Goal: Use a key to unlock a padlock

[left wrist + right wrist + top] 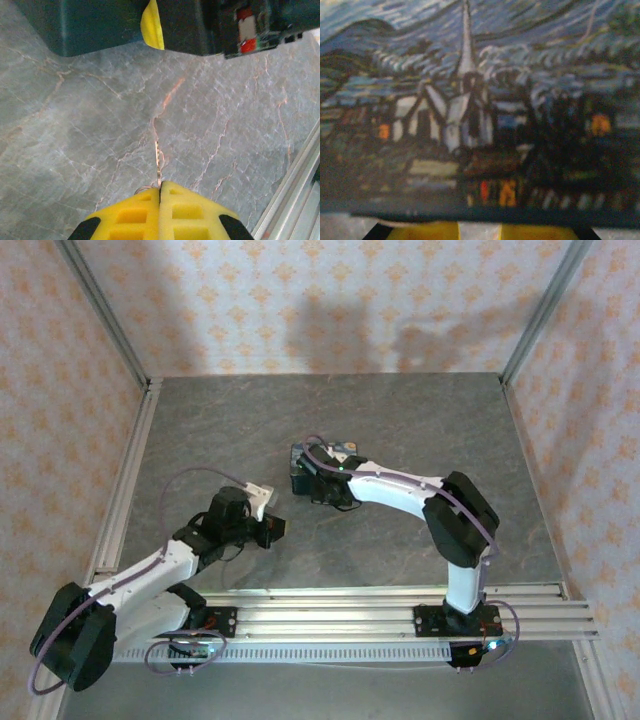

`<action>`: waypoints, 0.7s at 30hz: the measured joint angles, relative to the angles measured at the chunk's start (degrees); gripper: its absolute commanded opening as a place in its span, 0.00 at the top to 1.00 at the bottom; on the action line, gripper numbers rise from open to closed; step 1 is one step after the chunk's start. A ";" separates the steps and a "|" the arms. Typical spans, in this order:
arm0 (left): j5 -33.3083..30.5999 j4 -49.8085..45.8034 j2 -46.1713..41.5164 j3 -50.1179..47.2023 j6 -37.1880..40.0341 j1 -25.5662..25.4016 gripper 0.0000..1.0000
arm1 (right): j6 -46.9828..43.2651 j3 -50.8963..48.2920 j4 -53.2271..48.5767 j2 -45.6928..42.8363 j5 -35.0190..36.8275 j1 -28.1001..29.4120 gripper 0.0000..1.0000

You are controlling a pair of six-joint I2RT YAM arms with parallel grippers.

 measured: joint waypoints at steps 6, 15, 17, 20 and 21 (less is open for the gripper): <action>-0.66 6.34 1.29 -2.78 -0.70 -0.02 1.00 | -0.26 0.02 -3.17 -1.03 -5.70 -1.01 1.00; 2.86 15.74 6.97 -2.89 -0.61 -0.02 1.00 | 1.51 -3.67 -3.58 -8.98 -11.04 -3.89 1.00; 3.72 17.27 9.31 -2.25 -0.59 -0.44 1.00 | 2.78 -5.95 -3.52 -11.74 -11.50 -4.66 1.00; 4.70 19.39 13.25 0.02 -0.24 -2.25 1.00 | 5.46 -10.43 -3.54 -16.94 -11.67 -6.12 1.00; 4.85 20.17 14.40 0.83 -0.22 -3.04 1.00 | 6.58 -11.87 -3.56 -18.73 -11.61 -6.54 1.00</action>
